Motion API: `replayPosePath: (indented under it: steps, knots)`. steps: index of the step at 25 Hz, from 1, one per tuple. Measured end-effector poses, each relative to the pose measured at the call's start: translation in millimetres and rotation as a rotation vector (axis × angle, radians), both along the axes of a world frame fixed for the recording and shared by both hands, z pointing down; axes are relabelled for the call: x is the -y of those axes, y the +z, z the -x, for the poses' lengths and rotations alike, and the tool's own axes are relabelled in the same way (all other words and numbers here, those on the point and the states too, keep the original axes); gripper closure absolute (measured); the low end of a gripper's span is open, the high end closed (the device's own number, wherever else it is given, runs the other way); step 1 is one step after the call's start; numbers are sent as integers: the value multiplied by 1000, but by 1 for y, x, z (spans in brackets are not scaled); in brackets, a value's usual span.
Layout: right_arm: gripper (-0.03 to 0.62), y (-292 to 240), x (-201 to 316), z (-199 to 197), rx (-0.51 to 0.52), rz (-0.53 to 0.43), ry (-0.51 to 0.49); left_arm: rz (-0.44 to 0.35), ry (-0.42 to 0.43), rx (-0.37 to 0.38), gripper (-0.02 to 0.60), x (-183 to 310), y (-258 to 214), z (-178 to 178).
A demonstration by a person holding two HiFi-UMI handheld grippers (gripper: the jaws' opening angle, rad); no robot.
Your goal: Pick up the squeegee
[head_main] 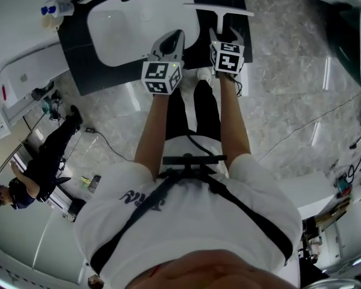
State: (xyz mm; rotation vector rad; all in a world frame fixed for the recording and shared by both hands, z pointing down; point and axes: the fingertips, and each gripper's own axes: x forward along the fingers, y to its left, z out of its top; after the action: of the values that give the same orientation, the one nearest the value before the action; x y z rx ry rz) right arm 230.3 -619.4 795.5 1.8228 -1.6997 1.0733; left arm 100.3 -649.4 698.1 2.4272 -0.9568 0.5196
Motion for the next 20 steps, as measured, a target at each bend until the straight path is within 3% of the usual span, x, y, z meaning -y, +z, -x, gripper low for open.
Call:
replayPosePath:
  steps: [5,8,16,20]
  knots:
    - [387,8,2,3,-44,0,48,20,-11,-11,572,-7,5,8]
    - [482,8,0,1,-78,-7,88,23,-18,-19,572,-10,2,13]
    - [494,1,-4,1,-78,-42,130,0,-40,-46,572,-15,-22,29]
    - [494,-32,-6,11,-66,-119,113,-29,-53,-60,572,-16,-44,42]
